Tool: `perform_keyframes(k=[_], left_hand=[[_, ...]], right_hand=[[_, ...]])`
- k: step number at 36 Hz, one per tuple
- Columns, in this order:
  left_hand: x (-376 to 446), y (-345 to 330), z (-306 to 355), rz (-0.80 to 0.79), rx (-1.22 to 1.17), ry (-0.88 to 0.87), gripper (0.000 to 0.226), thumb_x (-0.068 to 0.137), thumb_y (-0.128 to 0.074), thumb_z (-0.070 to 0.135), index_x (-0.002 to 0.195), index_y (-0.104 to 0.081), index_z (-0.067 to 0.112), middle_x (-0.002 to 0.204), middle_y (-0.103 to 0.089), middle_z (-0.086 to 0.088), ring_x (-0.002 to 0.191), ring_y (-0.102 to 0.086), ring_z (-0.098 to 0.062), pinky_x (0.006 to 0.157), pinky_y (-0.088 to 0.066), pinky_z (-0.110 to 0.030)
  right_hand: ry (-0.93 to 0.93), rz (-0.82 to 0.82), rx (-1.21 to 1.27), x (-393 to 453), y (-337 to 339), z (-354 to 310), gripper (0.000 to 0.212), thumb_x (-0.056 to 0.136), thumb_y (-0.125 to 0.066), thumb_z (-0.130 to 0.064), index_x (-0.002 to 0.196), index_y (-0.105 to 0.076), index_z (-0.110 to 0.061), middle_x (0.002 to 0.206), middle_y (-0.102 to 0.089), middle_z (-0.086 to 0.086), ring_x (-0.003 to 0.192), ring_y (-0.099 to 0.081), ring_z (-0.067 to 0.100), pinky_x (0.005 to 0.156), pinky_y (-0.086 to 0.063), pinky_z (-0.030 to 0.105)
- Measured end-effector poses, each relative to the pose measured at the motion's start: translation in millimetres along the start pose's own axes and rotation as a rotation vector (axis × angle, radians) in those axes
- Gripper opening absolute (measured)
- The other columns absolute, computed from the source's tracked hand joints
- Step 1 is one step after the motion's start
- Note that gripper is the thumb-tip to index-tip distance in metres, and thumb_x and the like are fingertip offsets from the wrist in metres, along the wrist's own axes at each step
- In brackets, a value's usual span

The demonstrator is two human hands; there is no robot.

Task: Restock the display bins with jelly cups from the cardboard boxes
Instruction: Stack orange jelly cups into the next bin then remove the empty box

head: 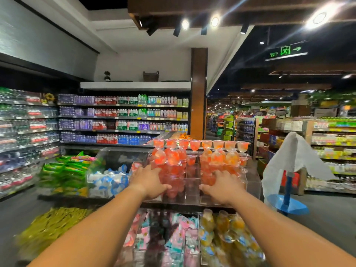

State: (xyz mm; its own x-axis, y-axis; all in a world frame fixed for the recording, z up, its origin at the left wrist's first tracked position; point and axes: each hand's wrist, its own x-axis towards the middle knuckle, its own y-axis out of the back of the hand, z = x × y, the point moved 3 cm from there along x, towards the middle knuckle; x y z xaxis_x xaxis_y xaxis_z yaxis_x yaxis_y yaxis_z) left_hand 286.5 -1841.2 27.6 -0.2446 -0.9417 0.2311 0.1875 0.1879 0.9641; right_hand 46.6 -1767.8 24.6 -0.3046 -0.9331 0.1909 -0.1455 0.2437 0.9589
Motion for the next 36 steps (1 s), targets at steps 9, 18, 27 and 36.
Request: perform_keyframes(k=[9, 18, 27, 36], left_hand=[[-98, 8, -46, -0.056, 0.06, 0.042, 0.081, 0.084, -0.055, 0.076, 0.15, -0.041, 0.029, 0.155, -0.038, -0.008, 0.139, -0.038, -0.037, 0.112, -0.038, -0.049], [-235, 23, -186, -0.103, 0.097, 0.35, 0.078, 0.085, -0.053, 0.076, 0.148, -0.044, 0.03, 0.149, -0.041, -0.008, 0.138, -0.037, -0.036, 0.109, -0.036, -0.046], [-403, 18, -321, -0.163, 0.105, 0.754, 0.078, 0.085, -0.053, 0.076, 0.148, -0.043, 0.029, 0.149, -0.042, -0.007, 0.138, -0.037, -0.037, 0.108, -0.035, -0.051], [-538, -5, -410, -0.2, 0.03, 1.105, 0.082, 0.081, -0.05, 0.077, 0.148, -0.043, 0.03, 0.149, -0.045, -0.01, 0.136, -0.041, -0.036, 0.111, -0.038, -0.048]], right_hand=[[0.014, -0.048, 0.005, -76, -5, -47, 0.094, 0.082, -0.046, -0.082, 0.153, -0.031, -0.022, 0.154, -0.038, 0.009, 0.139, -0.036, 0.038, 0.112, -0.035, 0.054], [0.384, -0.205, 0.041, -169, -61, -214, 0.087, 0.084, -0.049, -0.079, 0.149, -0.038, -0.023, 0.15, -0.042, 0.008, 0.136, -0.039, 0.038, 0.107, -0.038, 0.052], [0.761, -0.36, 0.059, -294, -128, -384, 0.097, 0.074, -0.049, -0.085, 0.147, -0.04, -0.022, 0.151, -0.042, 0.01, 0.138, -0.04, 0.037, 0.11, -0.039, 0.049], [1.029, -0.533, 0.021, -387, -182, -483, 0.095, 0.073, -0.046, -0.083, 0.145, -0.04, -0.022, 0.145, -0.045, 0.011, 0.133, -0.04, 0.041, 0.109, -0.036, 0.056]])
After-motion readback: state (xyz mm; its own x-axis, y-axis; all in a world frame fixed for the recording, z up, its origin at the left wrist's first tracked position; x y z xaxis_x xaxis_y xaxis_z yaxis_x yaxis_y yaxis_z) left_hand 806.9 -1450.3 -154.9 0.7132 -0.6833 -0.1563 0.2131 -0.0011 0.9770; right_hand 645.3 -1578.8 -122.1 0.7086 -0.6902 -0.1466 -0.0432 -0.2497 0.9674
